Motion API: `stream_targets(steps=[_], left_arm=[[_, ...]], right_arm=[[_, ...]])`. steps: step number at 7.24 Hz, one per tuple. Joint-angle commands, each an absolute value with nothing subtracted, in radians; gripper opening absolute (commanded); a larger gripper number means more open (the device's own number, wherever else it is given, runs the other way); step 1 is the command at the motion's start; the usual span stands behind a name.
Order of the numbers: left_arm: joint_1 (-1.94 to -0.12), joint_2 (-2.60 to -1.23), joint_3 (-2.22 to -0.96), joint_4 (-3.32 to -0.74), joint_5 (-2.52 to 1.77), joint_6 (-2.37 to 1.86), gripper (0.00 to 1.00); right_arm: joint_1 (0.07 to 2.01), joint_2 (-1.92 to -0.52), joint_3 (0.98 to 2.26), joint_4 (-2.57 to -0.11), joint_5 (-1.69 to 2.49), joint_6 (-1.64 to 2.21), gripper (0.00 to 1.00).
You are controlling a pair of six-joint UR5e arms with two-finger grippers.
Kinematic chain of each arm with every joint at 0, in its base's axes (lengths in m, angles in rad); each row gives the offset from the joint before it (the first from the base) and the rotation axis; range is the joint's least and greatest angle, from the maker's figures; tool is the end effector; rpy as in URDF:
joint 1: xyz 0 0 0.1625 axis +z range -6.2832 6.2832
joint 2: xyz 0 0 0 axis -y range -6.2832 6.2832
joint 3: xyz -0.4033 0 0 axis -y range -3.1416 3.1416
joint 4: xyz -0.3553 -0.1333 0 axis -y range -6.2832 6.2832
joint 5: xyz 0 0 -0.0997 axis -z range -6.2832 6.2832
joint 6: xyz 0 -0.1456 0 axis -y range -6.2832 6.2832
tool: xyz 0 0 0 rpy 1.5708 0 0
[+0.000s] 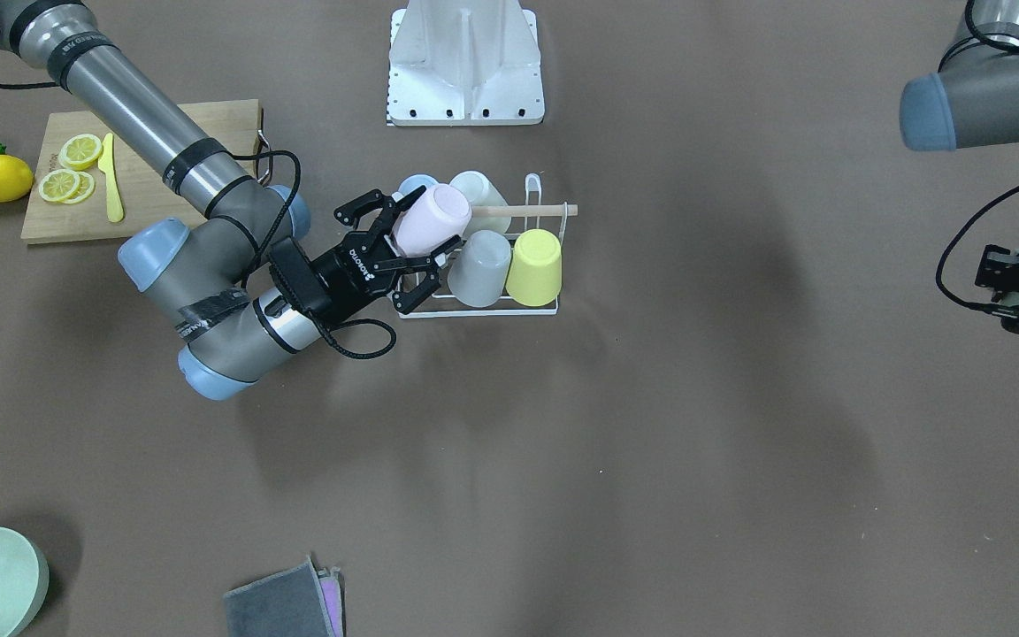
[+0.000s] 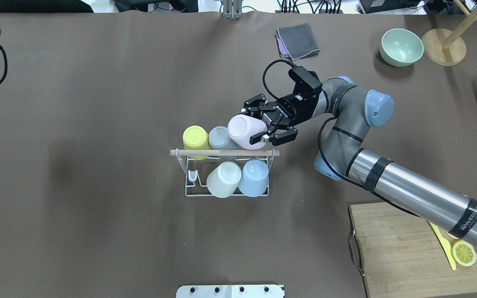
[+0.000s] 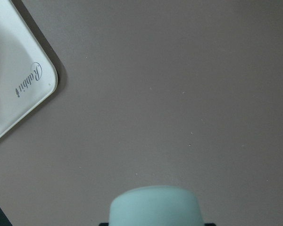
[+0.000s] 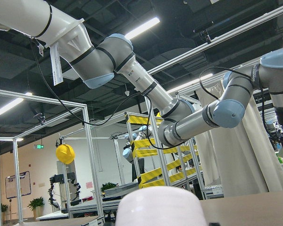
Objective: Place cup on cup holder
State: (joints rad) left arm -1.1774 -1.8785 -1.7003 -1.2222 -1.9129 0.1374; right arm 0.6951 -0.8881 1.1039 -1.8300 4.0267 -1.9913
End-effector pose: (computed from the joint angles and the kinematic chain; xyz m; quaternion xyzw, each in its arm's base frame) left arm 0.1349 -0.5454 0.5242 0.0216 0.1742 0.2655 0.9480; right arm -0.5159 -0.4837 0.2911 0.4922 -0.8027 -0.3301 0.0662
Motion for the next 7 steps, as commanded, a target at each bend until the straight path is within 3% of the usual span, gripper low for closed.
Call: stream_targets(steps=[1, 5, 7], left_arm=[[-1.174, -1.881, -1.694, -1.221, -1.913, 0.138, 0.00], [-1.172, -1.890, -1.695, -1.221, -1.914, 0.138, 0.00], [-1.170, -1.875, -1.803, -1.224, -1.917, 0.126, 0.00]], right_arm=[[0.709, -0.894, 1.098, -1.827, 4.022, -1.991, 0.99], [0.779, -0.902, 1.106, -1.830, 4.031, -1.948, 0.99], [0.808, -0.958, 1.153, -1.825, 4.037, -1.860, 0.98]])
